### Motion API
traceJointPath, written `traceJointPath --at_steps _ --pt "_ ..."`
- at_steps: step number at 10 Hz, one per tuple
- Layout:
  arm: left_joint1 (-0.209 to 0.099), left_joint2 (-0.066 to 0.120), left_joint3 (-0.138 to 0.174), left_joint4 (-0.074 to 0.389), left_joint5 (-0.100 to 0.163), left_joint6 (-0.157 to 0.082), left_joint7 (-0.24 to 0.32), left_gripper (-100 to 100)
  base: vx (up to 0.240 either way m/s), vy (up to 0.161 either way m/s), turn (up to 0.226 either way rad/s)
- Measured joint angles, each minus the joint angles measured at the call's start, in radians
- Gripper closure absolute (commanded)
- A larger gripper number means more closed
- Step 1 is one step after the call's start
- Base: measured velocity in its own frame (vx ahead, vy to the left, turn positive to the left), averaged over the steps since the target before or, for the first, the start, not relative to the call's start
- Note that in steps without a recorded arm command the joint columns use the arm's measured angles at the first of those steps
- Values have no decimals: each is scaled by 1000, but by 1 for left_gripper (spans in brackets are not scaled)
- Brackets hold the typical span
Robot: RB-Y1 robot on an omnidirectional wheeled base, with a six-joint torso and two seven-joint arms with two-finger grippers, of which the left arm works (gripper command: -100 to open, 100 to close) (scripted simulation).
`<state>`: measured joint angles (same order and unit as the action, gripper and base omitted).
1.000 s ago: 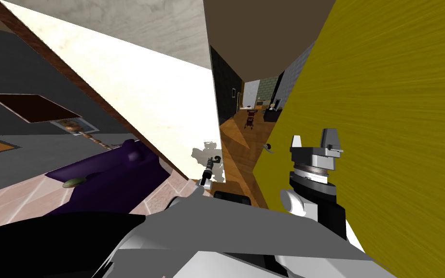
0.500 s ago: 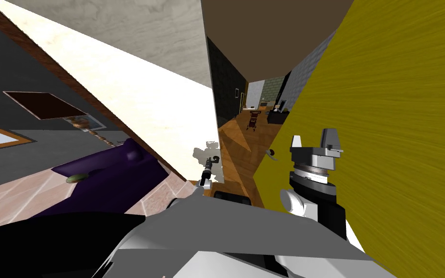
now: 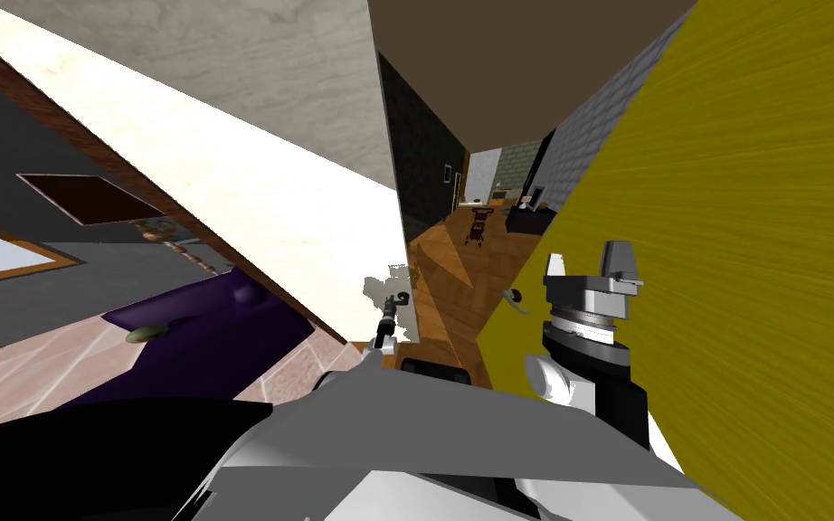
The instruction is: Push the door open
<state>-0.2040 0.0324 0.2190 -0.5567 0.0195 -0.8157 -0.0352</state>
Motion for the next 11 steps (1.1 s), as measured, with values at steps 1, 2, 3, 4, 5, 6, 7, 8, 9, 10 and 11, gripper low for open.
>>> traceJointPath --at_steps 1,2,3,4,5,6,7,8,9,10,11 --pt "13 -1 -1 -16 -2 10 -1 100 205 18 73" --pt "23 -6 -2 -31 -4 20 -3 100 225 8 71" --pt "28 -6 -3 -41 -6 25 -4 100 203 26 110" --pt "16 -5 0 -25 -5 19 -6 100 197 -9 119" --pt "11 -6 4 -24 -5 16 -11 100 214 -21 111" --pt "19 -6 5 -40 -6 21 -13 100 261 -18 215" --pt "28 -7 7 -53 -8 27 -15 100 176 -14 92" --pt "9 -2 14 -26 -5 16 -18 100 157 -11 134" --pt "-14 5 24 13 -2 -3 -21 100 127 -12 73" --pt "-9 3 27 -6 -2 5 -25 100 161 17 123" --pt "-10 3 31 5 -3 0 -27 100 127 1 74"
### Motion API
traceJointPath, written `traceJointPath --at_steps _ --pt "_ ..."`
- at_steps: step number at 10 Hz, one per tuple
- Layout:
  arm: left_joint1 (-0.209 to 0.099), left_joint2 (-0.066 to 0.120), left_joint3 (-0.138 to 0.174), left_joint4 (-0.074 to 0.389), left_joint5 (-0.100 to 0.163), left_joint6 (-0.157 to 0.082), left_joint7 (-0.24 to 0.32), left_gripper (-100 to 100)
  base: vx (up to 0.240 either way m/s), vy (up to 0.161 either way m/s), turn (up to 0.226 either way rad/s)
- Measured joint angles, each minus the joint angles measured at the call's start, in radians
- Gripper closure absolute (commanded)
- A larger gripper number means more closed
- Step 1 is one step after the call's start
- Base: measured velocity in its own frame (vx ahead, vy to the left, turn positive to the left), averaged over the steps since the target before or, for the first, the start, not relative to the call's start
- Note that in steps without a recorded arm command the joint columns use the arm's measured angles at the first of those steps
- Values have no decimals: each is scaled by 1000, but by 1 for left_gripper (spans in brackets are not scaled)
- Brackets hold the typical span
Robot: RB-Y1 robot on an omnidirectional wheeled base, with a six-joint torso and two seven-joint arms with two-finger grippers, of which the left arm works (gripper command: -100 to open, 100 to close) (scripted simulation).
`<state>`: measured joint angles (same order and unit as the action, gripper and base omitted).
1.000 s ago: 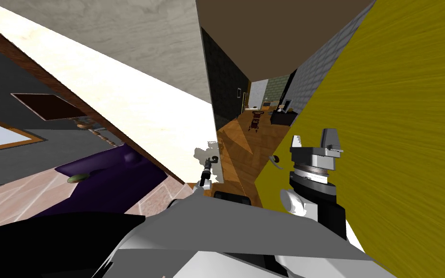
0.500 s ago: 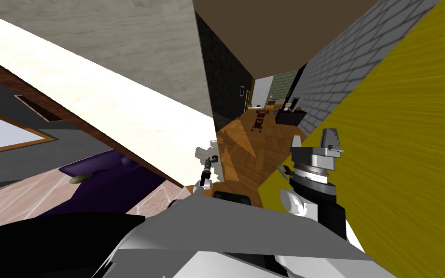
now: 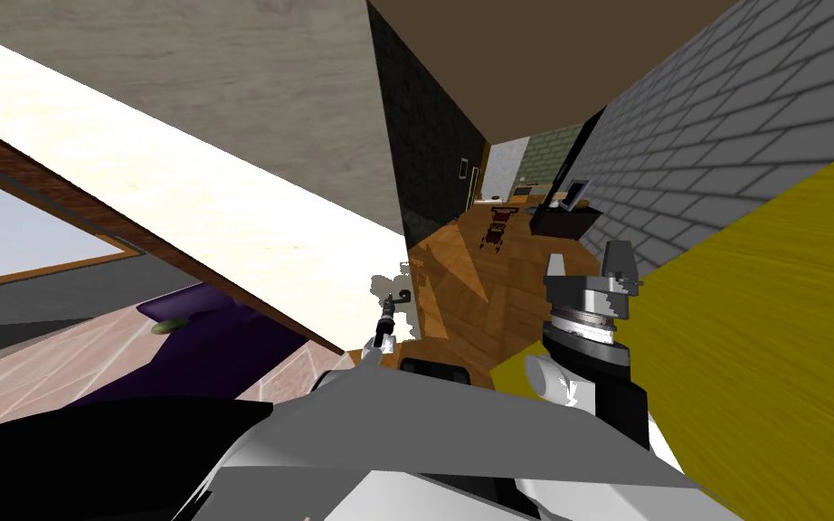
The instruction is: Push the door open
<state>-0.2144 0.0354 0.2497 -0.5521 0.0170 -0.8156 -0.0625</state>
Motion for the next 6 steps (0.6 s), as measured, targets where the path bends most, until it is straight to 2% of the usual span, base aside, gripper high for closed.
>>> traceJointPath --at_steps 2,3,5,6 --pt "12 -6 2 -24 -3 10 -3 100 130 -29 142" --pt "26 -12 4 -49 -4 23 -7 100 152 -29 156" --pt "25 -18 13 -39 -4 15 -14 100 173 -29 169" --pt "59 -26 12 -97 -8 38 -13 100 126 -45 104"
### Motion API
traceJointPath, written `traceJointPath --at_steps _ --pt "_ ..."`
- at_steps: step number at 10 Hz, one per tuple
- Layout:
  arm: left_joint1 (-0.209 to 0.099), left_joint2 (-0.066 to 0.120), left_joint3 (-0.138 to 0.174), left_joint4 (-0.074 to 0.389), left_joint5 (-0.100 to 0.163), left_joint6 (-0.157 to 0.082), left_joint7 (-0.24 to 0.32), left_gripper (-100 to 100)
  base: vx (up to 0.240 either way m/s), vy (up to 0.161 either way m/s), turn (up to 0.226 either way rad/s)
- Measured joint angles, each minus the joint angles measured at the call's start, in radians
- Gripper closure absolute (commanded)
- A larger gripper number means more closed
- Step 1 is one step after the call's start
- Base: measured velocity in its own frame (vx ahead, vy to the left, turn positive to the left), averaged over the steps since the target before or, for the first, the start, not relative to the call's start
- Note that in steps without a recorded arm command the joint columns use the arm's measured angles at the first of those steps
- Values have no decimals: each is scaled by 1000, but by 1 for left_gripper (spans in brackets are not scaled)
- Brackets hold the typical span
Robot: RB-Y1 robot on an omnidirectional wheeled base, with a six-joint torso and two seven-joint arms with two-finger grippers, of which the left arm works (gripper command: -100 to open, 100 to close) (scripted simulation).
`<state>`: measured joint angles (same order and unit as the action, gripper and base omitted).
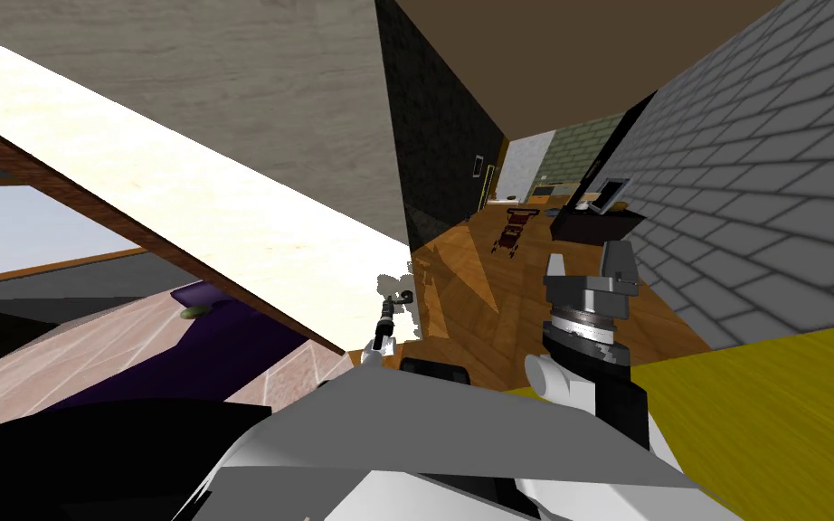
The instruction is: Push the door open
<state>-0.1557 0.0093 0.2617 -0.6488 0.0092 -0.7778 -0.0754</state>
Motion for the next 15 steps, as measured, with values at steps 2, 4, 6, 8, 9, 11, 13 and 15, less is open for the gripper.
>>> traceJointPath --at_steps 2,4,6,8,9,11,13,15 --pt "-51 5 21 81 8 -35 -11 100 130 -33 118" --pt "-30 -1 21 39 6 -19 -12 100 83 -21 71" --pt "-28 -13 29 40 6 -17 -15 100 160 -79 165" --pt "-43 -9 45 76 11 -38 -20 100 106 -50 60" --pt "-28 -13 45 43 10 -24 -20 100 120 -63 114" --pt "-25 -24 55 34 11 -19 -25 100 161 -113 162" --pt "-10 -33 67 11 13 -13 -30 100 126 -155 128" --pt "-39 -19 86 62 22 -38 -30 100 68 -90 21"
